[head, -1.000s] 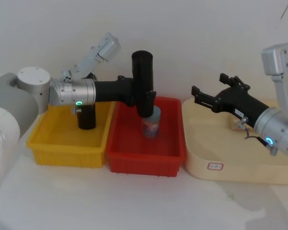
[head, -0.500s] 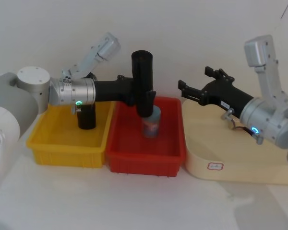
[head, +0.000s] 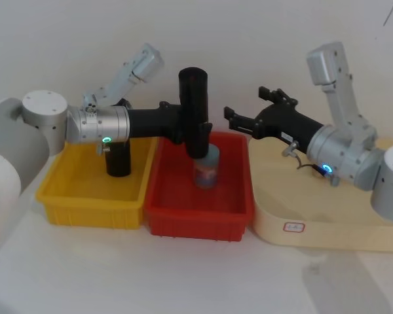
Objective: Pick up the garbage bag with the one hand and transfer it to the other hand.
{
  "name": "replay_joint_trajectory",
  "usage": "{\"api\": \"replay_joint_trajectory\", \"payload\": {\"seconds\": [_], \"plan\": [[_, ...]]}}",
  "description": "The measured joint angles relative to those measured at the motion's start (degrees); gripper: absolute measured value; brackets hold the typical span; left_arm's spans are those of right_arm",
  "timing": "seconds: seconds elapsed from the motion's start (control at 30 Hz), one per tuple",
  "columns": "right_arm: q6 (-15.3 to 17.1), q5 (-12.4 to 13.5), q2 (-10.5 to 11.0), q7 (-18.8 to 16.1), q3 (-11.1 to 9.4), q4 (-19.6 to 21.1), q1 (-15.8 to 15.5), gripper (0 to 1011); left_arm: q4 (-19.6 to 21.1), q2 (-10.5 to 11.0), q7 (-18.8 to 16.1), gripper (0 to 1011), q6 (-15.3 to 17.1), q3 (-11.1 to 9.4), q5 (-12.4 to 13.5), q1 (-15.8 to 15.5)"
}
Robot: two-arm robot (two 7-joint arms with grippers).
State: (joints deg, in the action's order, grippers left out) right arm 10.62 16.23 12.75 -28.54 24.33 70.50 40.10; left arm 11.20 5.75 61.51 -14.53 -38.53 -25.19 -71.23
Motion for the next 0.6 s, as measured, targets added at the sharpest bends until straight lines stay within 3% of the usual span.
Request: {"api": "replay_joint_trajectory", "payload": {"seconds": [0.6], "plan": [[-2.5, 0.5, -1.9, -3.0, 2.8, -3.9, 3.6, 1000, 3.8, 1.4, -1.1, 464, 1.6, -0.4, -0.4, 1.5]]}}
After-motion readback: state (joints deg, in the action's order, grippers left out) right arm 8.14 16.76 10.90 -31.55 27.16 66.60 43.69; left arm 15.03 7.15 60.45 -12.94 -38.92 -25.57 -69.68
